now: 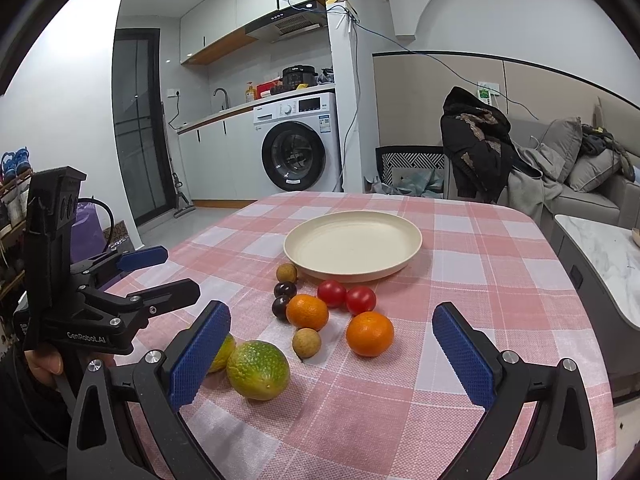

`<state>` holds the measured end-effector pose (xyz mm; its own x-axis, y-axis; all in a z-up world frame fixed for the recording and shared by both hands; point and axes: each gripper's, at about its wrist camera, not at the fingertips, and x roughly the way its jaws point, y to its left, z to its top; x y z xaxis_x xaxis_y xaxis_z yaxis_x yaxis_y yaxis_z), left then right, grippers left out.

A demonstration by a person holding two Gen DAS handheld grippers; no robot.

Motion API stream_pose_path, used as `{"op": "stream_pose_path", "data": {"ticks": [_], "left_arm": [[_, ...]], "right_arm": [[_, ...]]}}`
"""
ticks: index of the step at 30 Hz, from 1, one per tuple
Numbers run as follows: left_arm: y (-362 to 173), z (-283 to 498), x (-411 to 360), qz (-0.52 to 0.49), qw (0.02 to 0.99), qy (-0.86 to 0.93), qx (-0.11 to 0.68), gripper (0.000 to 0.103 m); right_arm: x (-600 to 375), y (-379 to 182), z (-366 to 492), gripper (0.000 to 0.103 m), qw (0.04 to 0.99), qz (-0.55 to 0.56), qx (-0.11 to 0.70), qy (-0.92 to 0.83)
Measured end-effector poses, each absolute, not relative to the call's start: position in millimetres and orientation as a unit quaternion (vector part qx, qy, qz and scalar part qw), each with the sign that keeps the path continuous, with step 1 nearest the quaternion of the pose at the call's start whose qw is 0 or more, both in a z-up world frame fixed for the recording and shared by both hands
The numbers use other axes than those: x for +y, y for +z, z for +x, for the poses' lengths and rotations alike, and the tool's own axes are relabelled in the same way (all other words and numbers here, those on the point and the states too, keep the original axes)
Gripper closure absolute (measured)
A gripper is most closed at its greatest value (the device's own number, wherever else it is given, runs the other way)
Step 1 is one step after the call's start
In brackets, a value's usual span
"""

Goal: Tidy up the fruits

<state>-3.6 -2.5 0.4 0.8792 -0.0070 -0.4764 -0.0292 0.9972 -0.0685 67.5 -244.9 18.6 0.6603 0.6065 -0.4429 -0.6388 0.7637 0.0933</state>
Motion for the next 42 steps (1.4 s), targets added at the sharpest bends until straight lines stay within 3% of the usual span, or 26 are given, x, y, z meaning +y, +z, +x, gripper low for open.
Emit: {"op": "stream_pose_path", "data": {"ticks": [42], "left_arm": [[1.6, -1.4, -4.1, -0.035, 0.968, 0.006, 0.247, 0.001]], "right_arm": [[-241.9, 16.8, 71.2, 0.0, 0.91, -0.042, 0.243, 0.334]]}}
